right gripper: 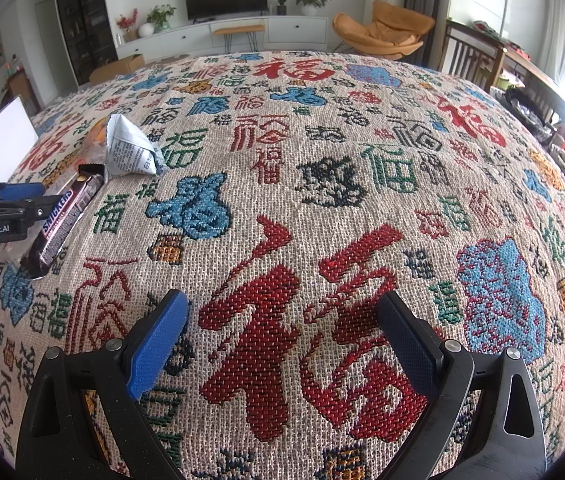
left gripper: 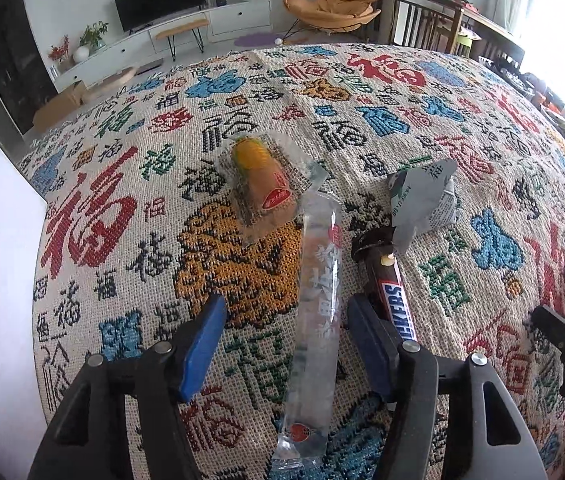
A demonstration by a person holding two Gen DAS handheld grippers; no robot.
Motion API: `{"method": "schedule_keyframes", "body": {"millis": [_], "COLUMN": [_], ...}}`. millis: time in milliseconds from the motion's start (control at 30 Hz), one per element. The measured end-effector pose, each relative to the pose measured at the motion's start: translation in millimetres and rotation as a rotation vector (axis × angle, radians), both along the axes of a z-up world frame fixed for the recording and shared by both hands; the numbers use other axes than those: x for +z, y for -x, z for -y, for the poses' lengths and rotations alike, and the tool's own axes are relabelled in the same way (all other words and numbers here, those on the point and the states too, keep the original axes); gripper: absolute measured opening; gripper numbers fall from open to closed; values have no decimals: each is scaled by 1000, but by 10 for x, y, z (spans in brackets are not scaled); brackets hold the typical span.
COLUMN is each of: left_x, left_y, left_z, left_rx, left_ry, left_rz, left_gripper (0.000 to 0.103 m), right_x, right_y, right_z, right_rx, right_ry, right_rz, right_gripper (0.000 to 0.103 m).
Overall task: Organize snacks
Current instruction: 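Grasp the clear stick packet with the left gripper and lift it, then hold the clear stick packet raised in the left gripper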
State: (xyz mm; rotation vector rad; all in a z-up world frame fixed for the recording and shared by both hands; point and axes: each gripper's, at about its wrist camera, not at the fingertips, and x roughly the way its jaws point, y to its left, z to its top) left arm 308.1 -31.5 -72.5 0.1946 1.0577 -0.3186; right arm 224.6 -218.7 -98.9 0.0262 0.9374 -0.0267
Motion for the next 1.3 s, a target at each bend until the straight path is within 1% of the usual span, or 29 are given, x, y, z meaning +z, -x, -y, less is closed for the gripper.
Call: {"method": "schedule_keyframes", "body": {"millis": [67,200,233,267,333,367,400,467,500,567,633,733,867,900,967,1000,1033,1067,1100,1167,1233,1300], "left_x": [8,2,6,6,27,33,35,42,51,74,91,99,114,92,-17,-20,-53,-84,-92,-116,-128,-131], "left_y": [-23,0,19,41,89,130,178,295,363,556,798,1053,1182,1172,1136,1154,1153,1144,1130,1109,1090,1087], "left_z": [-36,-26,1,26,120,180,222,204,149,-41,-285,-622,-965,-1004,-1064,-1064,-1032,-1015,-975,-914,-902,-911], "left_rx": [21,11,0,-20,-66,-77,-90,-84,-62,8,83,189,319,343,353,336,334,340,333,311,302,304], "left_ry": [20,-1,-9,-4,-9,-45,-60,-45,-18,58,105,125,140,142,157,165,129,93,67,34,33,35], "left_rz": [-6,11,17,18,18,31,40,43,38,24,17,19,77,90,93,133,142,134,133,120,111,109], "left_gripper": [63,63,56,40,18,18,18,18,18,18,18,18,19,22,49,56,80,90,90,99,102,103], "right_x": [0,-1,4,-2,-2,-2,-2,2,-2,-2,-3,1,-5,-6,-6,-2,-8,-7,-4,-6,-6,-6], "right_y": [0,0,0,0,-1,-1,0,0,0,0,0,0,0,0,0,0,0,0,0,0,0,0], "right_z": [0,0,0,0,0,0,0,0,-1,-1,-1,0,-1,-1,-1,0,-1,-1,-1,-1,0,0], "right_rx": [0,0,0,0,0,0,0,0,0,0,0,0,0,0,0,0,0,0,0,0,0,0], "right_ry": [0,0,0,0,0,0,0,0,0,0,0,0,0,0,0,0,0,0,0,0,0,0], "right_rz": [0,0,0,0,0,0,0,0,0,0,0,0,0,0,0,0,0,0,0,0,0,0], "right_gripper": [98,98,98,98,98,98,98,98,98,98,98,98,98,98,98,98,98,98,98,98,98,98]}}
